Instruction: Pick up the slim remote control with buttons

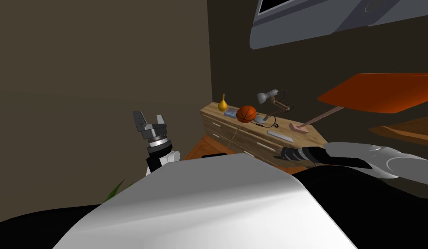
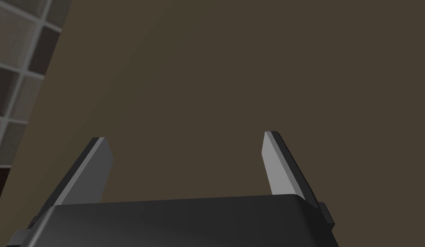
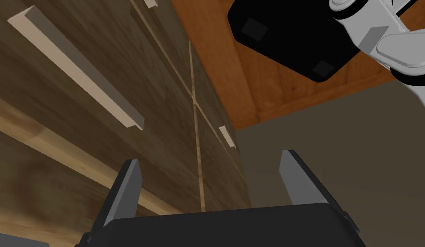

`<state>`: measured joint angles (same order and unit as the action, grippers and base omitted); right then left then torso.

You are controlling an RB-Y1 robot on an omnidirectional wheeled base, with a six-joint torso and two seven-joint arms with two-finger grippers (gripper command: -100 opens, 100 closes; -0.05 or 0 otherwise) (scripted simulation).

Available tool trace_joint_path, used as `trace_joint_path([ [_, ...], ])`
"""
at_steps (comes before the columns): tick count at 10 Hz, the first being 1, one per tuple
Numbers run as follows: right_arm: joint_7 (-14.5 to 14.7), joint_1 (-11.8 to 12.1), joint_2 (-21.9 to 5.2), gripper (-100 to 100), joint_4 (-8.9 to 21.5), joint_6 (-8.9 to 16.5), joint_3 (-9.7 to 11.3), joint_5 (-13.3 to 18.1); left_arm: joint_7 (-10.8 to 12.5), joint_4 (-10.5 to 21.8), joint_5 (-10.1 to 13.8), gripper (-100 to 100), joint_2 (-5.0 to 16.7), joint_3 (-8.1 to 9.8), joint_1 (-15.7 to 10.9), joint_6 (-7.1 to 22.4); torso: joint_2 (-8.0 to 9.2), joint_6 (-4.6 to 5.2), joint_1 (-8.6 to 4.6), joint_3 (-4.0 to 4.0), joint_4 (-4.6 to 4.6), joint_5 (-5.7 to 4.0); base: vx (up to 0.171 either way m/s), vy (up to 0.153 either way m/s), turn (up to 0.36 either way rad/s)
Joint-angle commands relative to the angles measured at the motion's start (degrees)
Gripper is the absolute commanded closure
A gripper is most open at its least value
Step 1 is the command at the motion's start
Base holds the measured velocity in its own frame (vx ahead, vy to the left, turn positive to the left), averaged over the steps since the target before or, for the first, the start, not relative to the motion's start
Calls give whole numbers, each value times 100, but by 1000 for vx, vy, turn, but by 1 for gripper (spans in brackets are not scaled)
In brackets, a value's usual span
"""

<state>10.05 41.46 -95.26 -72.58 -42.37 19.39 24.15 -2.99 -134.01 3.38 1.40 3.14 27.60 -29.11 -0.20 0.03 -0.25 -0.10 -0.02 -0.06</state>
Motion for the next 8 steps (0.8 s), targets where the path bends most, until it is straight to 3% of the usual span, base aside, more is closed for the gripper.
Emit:
trace_joint_path([
  [1, 91, -18, -286, -100, 172, -12, 119, 195, 0, 0, 0, 0, 0, 0, 0, 0, 0, 0, 0, 0, 0, 0, 57, -85, 192],
  [5, 287, 84, -885, -100, 421, -110, 243, 409, 0, 0, 0, 0, 0, 0, 0, 0, -12, -1, -15, -7, -3, -5, 66, -87, 141],
  [8, 436, 171, -1073, -100, 515, -176, 364, 556, 0, 0, 0, 0, 0, 1, 1, 0, -9, 4, -13, -5, -2, -7, 67, -106, 137],
])
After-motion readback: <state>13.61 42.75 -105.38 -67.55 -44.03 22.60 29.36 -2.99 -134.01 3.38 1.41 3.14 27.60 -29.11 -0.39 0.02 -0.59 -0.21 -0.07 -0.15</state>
